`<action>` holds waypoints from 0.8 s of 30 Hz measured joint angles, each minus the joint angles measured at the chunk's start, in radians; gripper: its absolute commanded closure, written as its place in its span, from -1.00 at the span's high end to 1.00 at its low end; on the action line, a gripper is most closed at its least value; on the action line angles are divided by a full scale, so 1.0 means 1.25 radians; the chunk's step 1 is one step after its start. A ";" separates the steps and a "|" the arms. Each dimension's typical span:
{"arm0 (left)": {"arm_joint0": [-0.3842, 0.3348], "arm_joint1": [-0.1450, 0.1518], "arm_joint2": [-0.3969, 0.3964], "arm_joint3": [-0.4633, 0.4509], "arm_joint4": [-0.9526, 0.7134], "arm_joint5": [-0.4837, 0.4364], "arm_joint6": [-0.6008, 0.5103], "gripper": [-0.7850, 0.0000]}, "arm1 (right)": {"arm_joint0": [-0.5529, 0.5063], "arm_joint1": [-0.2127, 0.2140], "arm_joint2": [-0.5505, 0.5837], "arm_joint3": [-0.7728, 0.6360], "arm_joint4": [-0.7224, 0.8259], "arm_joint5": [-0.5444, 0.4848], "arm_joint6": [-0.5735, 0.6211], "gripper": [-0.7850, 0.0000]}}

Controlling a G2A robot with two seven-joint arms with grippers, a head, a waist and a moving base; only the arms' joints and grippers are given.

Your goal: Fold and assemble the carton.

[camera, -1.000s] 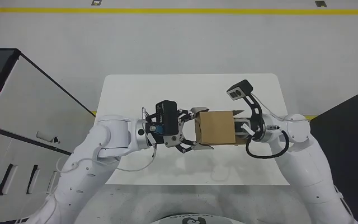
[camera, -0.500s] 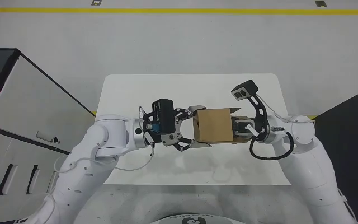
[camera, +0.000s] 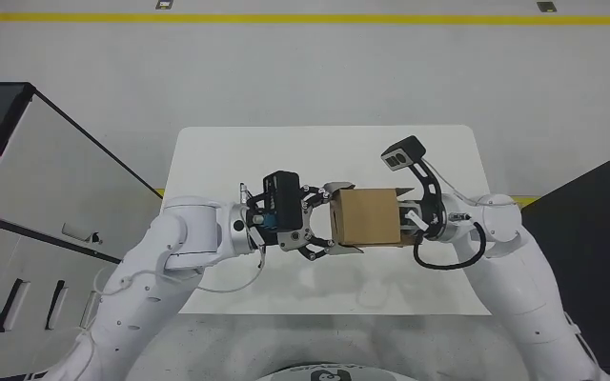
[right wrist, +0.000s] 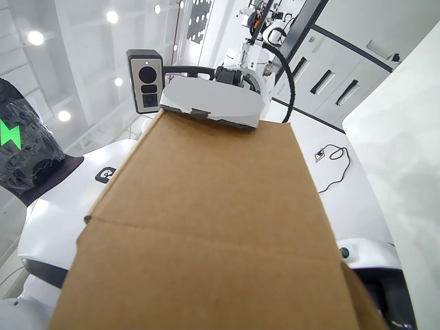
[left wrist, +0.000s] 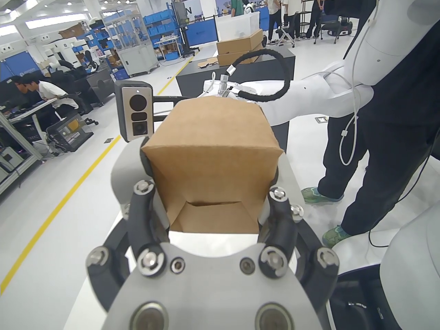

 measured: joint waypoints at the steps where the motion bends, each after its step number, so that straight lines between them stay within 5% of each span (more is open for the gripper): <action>1: 0.000 0.000 0.000 0.000 -0.001 0.000 0.000 -1.00 | -0.001 0.000 0.001 -0.001 0.000 0.000 -0.001 -1.00; 24: 0.028 0.007 -0.030 0.019 -0.045 -0.004 0.043 -1.00 | -0.071 0.021 0.125 -0.052 0.006 -0.015 0.034 -1.00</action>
